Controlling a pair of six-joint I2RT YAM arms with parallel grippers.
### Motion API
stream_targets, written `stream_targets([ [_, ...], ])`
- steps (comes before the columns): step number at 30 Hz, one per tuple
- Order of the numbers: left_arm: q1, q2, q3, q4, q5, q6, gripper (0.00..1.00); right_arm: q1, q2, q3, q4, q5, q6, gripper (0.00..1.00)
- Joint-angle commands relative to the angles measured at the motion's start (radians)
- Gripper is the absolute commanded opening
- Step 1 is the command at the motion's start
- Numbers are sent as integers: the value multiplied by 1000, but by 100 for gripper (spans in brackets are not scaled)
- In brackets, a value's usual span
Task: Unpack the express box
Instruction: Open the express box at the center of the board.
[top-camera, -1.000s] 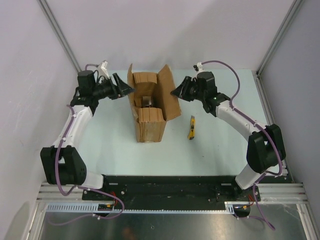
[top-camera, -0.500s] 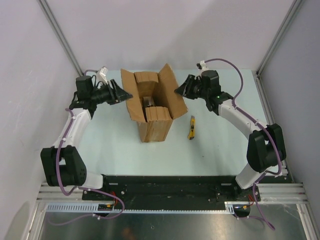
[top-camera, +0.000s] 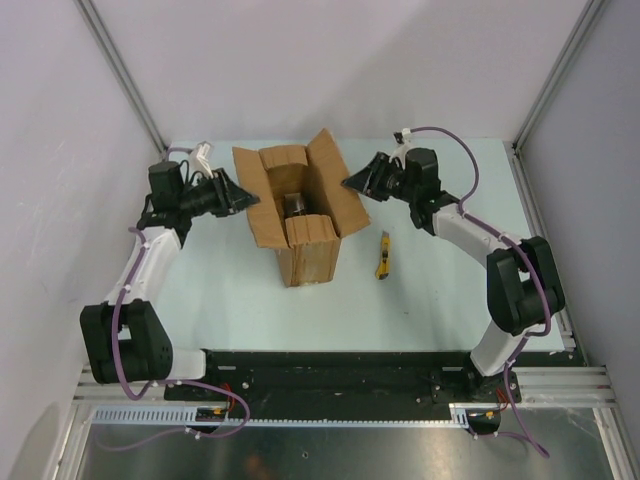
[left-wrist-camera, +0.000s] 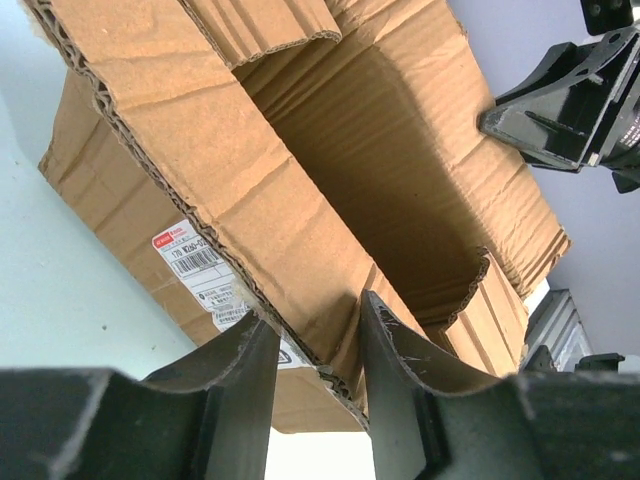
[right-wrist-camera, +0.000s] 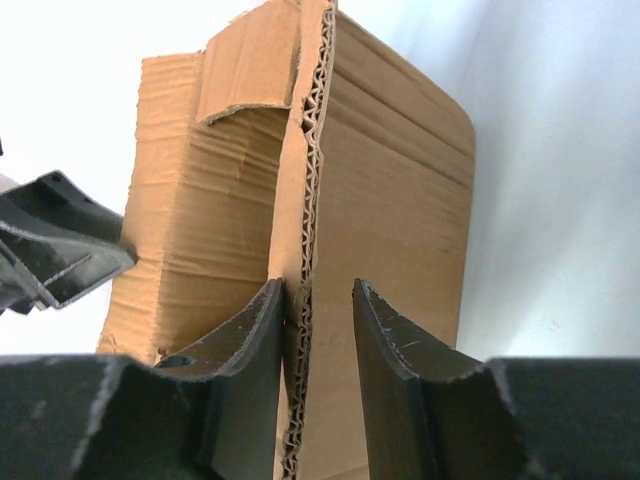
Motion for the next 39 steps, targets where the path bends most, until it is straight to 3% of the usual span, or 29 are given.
stream_targets([
  [1, -3, 42, -75, -129, -88, 94, 0, 19, 50, -58, -181, 218, -6, 34],
  [7, -3, 41, -93, -130, -97, 103, 0, 69, 34, -44, -179, 325, -27, 35],
  [14, -4, 30, -139, -124, -160, 89, 0, 112, 156, -46, -198, 304, 7, 19],
  [25, -35, 51, -138, -112, -157, 77, 0, 186, 254, -46, -144, 218, 48, 17],
  [28, -41, 58, -130, -110, -154, 71, 0, 184, 263, -46, -163, 218, 34, 23],
  [31, -41, 52, -127, -110, -153, 76, 0, 175, 240, -44, -166, 253, 30, 42],
  [32, -41, 47, -127, -110, -154, 76, 0, 160, 225, -44, -161, 270, 24, 53],
  [35, -41, 44, -129, -109, -144, 74, 0, 122, 127, 7, -181, 339, -21, 68],
  [39, -55, 38, -119, -94, -81, 76, 0, 77, 26, 147, -239, 311, -112, 77],
])
